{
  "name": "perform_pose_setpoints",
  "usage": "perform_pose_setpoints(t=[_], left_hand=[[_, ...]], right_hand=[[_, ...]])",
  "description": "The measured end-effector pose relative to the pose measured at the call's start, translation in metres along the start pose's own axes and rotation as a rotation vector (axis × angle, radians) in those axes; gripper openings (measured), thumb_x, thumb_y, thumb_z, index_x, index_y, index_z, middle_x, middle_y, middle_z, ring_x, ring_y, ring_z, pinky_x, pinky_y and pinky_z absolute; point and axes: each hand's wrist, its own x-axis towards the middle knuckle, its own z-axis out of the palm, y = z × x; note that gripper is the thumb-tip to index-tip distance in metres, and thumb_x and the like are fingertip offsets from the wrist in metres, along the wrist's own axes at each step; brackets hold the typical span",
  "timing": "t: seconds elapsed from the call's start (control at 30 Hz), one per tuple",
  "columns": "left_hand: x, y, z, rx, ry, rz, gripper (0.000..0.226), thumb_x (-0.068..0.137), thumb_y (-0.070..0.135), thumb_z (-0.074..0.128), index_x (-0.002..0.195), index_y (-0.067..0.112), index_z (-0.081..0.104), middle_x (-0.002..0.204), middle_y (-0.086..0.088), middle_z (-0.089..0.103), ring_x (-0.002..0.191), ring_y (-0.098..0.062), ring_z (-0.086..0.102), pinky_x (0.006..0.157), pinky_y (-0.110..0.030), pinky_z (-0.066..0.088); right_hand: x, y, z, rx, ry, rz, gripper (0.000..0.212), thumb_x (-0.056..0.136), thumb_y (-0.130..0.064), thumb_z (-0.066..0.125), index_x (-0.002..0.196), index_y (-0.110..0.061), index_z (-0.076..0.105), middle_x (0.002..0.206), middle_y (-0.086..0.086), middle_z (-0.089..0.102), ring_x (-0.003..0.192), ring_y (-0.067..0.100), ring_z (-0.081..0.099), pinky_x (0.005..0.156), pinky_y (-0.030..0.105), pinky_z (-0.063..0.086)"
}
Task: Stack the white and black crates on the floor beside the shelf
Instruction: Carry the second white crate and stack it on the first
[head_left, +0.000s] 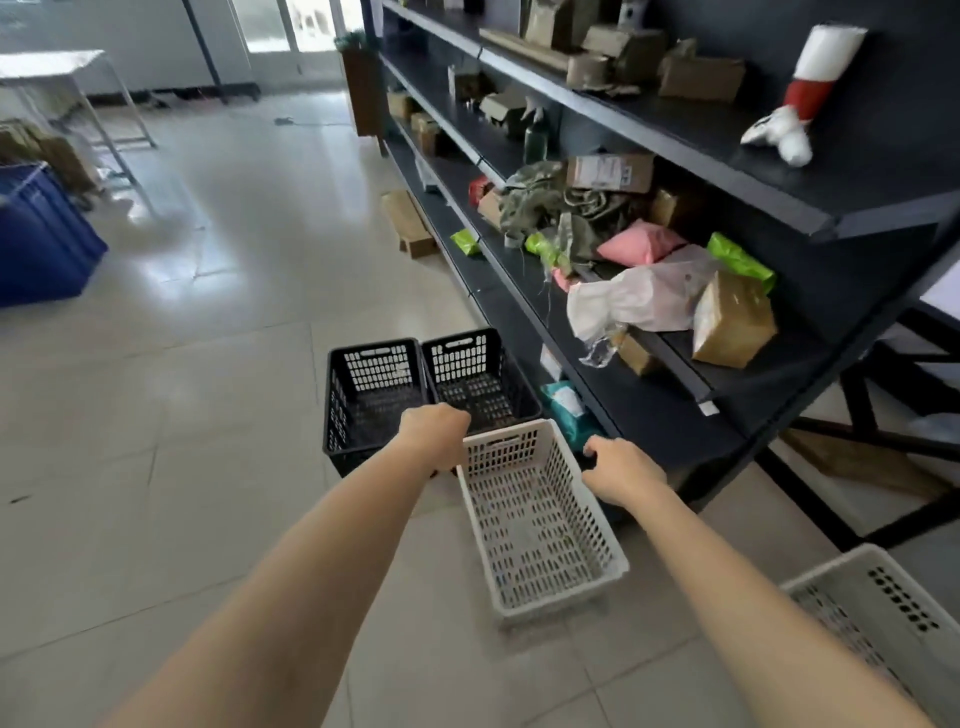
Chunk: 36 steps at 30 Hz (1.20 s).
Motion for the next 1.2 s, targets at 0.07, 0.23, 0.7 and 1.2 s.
perform_pose_setpoints(t=[0.07,0.23,0.7,1.2], left_hand=[[0.009,-0.023,0.007,0.003,-0.031,0.027,0.033,0.092,0.021,0.049,0.124,0.016,0.054,0.121,-0.009,0.059,0.107,-0.031,0.059,0.073,-0.038,0.044],[0.057,-0.06,0.015,0.005,-0.044,0.08,0.032,0.092,0.018,0.048,0.124,0.016,0.053,0.12,-0.009,0.06,0.104,-0.031,0.06,0.069,-0.036,0.044],[0.231,-0.123,-0.005,0.203,-0.137,0.323,0.034,0.09,0.019,0.049,0.124,0.016,0.054,0.121,-0.005,0.06,0.109,-0.028,0.06,0.07,-0.036,0.045],[0.44,-0.066,0.047,0.403,-0.366,0.694,0.037,0.09,0.023,0.049,0.127,0.02,0.053,0.125,-0.006,0.059,0.11,-0.029,0.06,0.079,-0.037,0.048]], right_hand=[[0.006,-0.023,0.004,-0.02,-0.014,0.03,0.037,0.088,-0.029,0.05,0.125,-0.028,0.05,0.127,0.004,0.055,0.113,0.028,0.056,0.085,0.04,0.051],[0.045,-0.06,0.008,-0.035,-0.023,0.095,0.036,0.091,-0.026,0.048,0.127,-0.025,0.05,0.128,0.005,0.055,0.114,0.029,0.055,0.086,0.039,0.05],[0.184,-0.085,0.01,0.158,-0.057,0.352,0.038,0.091,-0.031,0.051,0.128,-0.024,0.051,0.127,0.006,0.056,0.112,0.028,0.057,0.082,0.035,0.049],[0.236,-0.038,0.108,0.527,0.003,0.869,0.032,0.087,-0.026,0.053,0.118,-0.021,0.06,0.116,0.01,0.066,0.103,0.029,0.062,0.074,0.03,0.046]])
